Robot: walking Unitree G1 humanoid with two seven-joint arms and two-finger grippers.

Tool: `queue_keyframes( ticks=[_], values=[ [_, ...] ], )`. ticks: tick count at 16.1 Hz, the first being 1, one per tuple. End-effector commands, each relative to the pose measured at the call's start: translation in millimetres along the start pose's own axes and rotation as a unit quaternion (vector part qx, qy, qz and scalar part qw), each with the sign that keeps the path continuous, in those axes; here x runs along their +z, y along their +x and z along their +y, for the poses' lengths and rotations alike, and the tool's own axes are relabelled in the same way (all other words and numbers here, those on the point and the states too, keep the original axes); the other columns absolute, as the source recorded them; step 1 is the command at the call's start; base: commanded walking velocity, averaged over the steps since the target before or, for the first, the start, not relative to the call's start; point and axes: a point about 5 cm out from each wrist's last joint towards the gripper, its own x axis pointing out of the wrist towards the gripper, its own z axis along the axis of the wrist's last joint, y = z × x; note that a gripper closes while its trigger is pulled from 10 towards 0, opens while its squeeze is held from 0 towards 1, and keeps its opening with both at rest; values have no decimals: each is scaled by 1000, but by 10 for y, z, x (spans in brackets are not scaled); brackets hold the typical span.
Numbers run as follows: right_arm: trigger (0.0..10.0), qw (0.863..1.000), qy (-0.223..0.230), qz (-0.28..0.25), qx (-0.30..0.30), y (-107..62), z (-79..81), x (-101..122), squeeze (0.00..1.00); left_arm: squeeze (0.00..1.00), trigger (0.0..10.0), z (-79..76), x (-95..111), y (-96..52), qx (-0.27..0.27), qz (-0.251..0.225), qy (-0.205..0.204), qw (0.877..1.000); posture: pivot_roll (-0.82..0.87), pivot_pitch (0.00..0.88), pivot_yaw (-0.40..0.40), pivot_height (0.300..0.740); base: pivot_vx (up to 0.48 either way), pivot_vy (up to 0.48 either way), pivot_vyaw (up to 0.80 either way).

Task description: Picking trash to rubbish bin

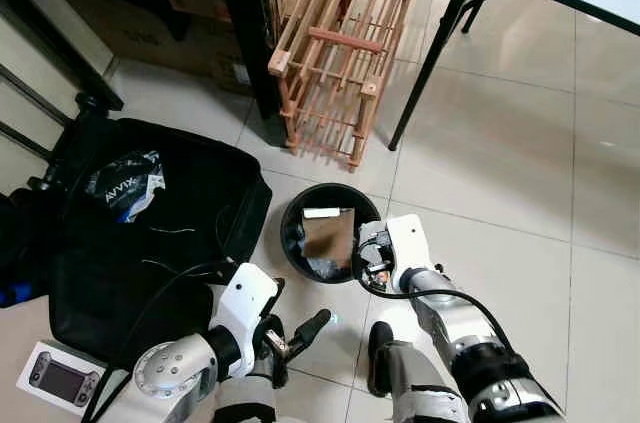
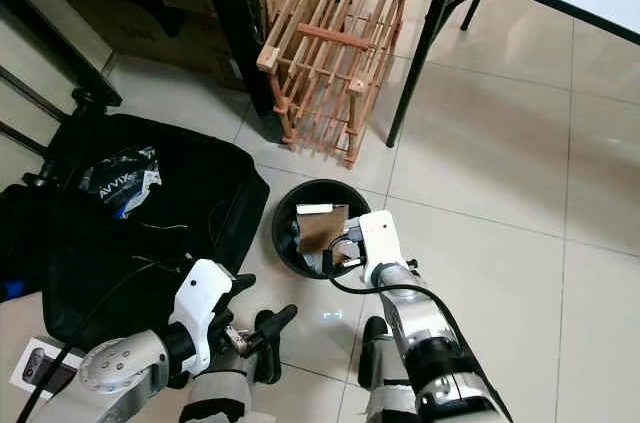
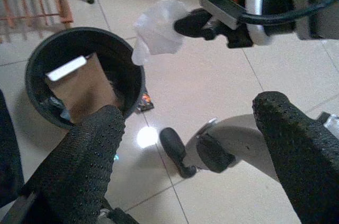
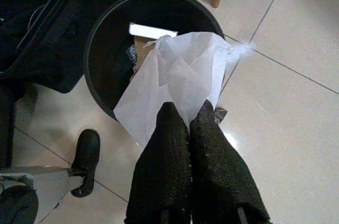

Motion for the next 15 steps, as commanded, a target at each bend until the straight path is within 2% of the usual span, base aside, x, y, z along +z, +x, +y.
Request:
queue_keyframes(
  ticks=[1, 4, 6, 9, 11, 13, 15],
  values=[
    [10000, 1000, -9, 12, 9, 1, -2, -87, 0, 0, 10000, -58, -83, -56, -20, 20, -9, 1000, 170, 465, 28, 740, 0, 0, 0],
    [10000, 1000, -24, 4, 9, 44, -46, -4, 0, 0, 10000, -64, -210, -146, -50, 46, -9, 998, 177, 475, 30, 740, 0, 0, 0],
    [10000, 1000, -27, -1, 6, 62, -44, 45, 0, 0, 10000, -28, -385, -225, -56, 84, 2, 995, 177, 478, 32, 740, 0, 0, 0],
    [10000, 1000, -27, -7, 13, 70, 7, 49, 0, 0, 10000, -31, -582, -277, -52, 115, 5, 992, 173, 487, 32, 740, 0, 0, 0],
    [10000, 999, -27, -16, 13, 78, 40, 61, 0, 0, 10000, 3, -688, -262, -24, 119, 21, 992, 169, 488, 31, 740, 0, 0, 0],
    [10000, 1000, -10, -16, 20, 95, 103, 74, 0, 0, 10000, 143, -743, -249, 28, 116, 37, 992, 169, 485, 31, 740, 0, 0, 0],
    [10000, 999, 16, 13, 39, 116, 197, -4, 0, 0, 10000, 185, -622, -248, 37, 91, 43, 994, 193, 501, 30, 740, 0, 0, 0]
  ],
)
